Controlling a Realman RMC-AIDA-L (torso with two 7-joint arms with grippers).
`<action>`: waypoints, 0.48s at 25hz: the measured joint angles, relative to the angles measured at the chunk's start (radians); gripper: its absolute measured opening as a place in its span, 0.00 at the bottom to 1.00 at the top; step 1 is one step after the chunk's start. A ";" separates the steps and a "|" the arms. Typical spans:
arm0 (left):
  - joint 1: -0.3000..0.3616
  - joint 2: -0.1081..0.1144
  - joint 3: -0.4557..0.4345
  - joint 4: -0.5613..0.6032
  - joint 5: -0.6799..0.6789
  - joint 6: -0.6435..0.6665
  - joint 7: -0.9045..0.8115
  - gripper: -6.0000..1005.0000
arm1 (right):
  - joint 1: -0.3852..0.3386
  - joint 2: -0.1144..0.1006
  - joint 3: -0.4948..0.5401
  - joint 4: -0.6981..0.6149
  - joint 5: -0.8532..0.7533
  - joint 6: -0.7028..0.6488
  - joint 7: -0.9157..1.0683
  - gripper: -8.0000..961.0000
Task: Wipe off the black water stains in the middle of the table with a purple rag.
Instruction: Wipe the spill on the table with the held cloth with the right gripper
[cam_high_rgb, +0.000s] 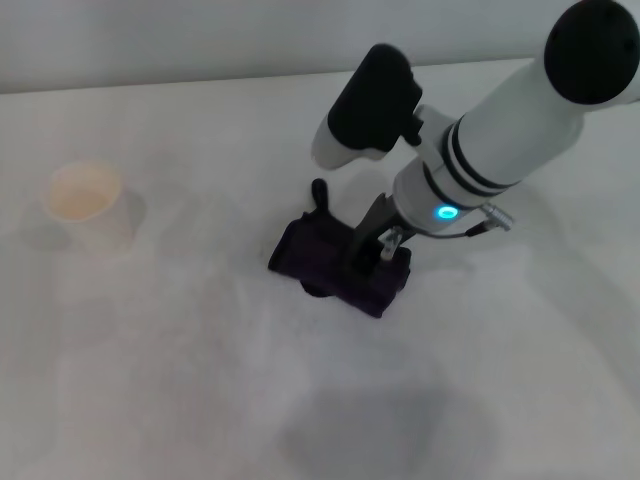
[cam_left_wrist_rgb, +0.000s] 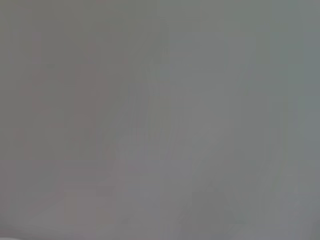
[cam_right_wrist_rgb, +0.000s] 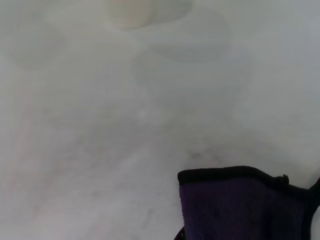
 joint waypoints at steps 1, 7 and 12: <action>-0.001 0.000 0.000 0.001 0.000 0.000 0.000 0.89 | 0.005 0.000 -0.008 0.013 0.021 -0.004 -0.015 0.10; -0.006 -0.001 0.000 0.009 0.000 0.002 -0.001 0.89 | 0.014 0.000 -0.027 0.035 0.118 -0.008 -0.099 0.10; -0.012 -0.002 0.000 0.009 0.000 0.002 -0.002 0.89 | 0.016 0.000 -0.068 0.051 0.195 -0.046 -0.152 0.10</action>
